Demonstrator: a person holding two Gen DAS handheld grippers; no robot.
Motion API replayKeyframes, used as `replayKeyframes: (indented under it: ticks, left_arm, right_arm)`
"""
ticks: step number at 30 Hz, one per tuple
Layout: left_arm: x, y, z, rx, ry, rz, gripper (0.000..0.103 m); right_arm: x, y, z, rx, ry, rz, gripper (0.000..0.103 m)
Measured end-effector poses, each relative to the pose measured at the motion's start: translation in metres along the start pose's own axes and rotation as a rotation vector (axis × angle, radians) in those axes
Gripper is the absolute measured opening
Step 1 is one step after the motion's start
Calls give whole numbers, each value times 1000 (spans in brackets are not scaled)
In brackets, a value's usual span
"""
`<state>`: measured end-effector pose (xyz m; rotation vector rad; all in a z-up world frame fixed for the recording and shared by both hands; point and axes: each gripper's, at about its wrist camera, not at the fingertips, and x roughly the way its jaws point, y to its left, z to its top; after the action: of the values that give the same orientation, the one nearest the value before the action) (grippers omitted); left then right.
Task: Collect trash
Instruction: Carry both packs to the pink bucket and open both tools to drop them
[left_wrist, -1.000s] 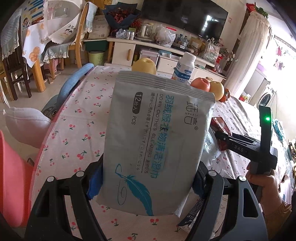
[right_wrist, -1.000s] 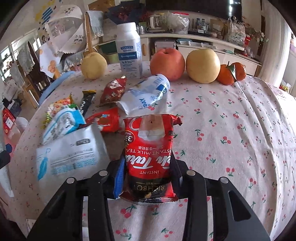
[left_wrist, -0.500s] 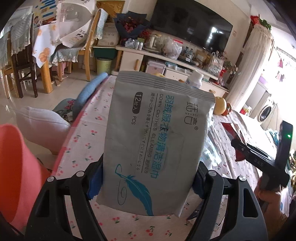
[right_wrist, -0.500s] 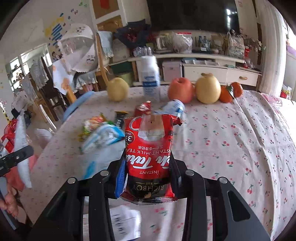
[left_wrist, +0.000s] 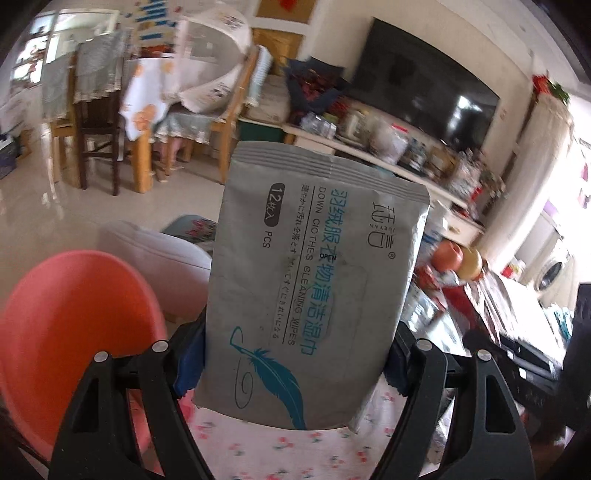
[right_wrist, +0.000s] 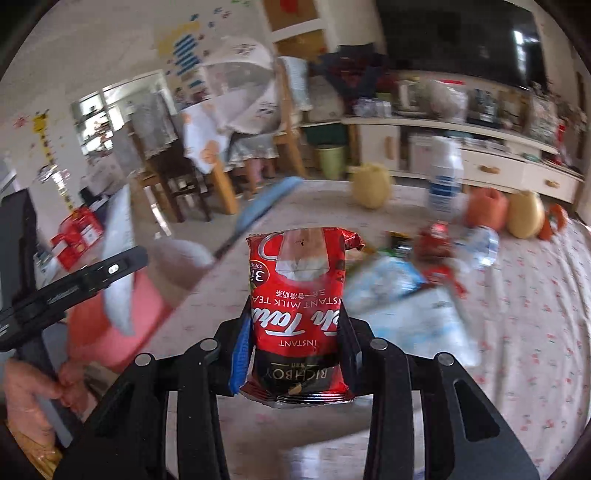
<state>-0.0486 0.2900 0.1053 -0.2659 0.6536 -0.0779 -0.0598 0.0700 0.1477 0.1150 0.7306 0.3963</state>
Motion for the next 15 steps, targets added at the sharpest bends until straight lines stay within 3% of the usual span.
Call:
replayKeyframes:
  ticks: [10,15]
  left_arm:
    - [-41,101,10,-219,-99,167,77]
    - [-47,145,8,-308,-101,234,77]
  right_arm:
    - [36,139,18,-187,26,162,40]
    - [58,194,20,-256,39,214,40]
